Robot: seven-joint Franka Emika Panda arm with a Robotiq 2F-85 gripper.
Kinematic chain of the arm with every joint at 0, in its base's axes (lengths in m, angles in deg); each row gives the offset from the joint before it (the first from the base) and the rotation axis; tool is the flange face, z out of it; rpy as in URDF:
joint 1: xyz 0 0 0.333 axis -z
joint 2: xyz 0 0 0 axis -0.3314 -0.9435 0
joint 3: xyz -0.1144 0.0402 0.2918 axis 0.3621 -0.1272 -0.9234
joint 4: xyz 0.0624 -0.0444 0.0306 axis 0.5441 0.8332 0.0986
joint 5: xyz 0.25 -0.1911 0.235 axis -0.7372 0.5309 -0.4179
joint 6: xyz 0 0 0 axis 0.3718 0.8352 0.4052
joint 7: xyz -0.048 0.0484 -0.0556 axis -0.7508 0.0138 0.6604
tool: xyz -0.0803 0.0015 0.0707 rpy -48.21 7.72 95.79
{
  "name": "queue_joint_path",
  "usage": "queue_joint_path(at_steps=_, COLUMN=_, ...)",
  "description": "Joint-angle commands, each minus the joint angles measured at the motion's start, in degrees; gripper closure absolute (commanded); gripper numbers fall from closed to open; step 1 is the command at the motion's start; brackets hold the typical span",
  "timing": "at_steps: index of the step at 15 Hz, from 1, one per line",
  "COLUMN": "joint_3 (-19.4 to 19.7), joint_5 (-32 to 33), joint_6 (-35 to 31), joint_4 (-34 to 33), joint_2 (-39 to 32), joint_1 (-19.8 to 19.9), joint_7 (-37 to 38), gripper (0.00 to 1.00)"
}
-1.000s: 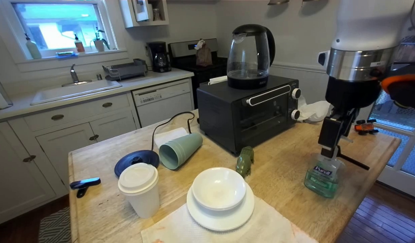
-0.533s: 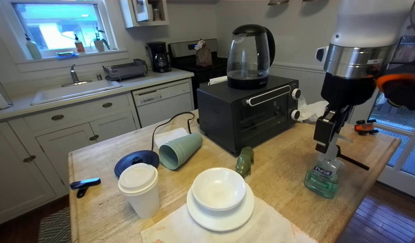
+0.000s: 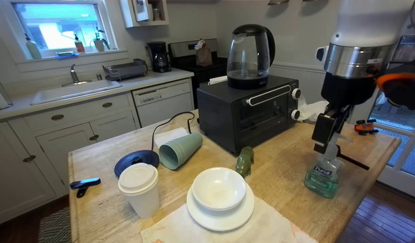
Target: Turn the bottle
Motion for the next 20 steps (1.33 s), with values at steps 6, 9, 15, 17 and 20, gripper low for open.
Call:
queue_joint_path(at_steps=6, joint_3=0.2, joint_5=0.2, joint_6=6.3, joint_4=-0.4, joint_2=2.3, joint_1=0.1, joint_7=-0.2, gripper=0.36)
queue_joint_path(at_steps=9, joint_3=0.0, joint_5=0.7, joint_6=7.2, joint_4=-0.3, joint_2=3.6, joint_1=0.3, joint_7=0.1, gripper=0.59)
queue_joint_path(at_steps=15, joint_3=-0.4, joint_5=1.3, joint_6=7.1, joint_4=-0.1, joint_2=5.5, joint_1=0.7, joint_7=1.0, gripper=0.98)
queue_joint_path(at_steps=17, joint_3=-0.4, joint_5=1.3, joint_6=7.2, joint_4=-0.1, joint_2=5.6, joint_1=1.0, joint_7=1.3, gripper=0.95)
queue_joint_path(at_steps=20, joint_3=-0.5, joint_5=1.3, joint_6=7.2, joint_4=-0.2, joint_2=5.3, joint_1=1.5, joint_7=2.6, gripper=0.95)
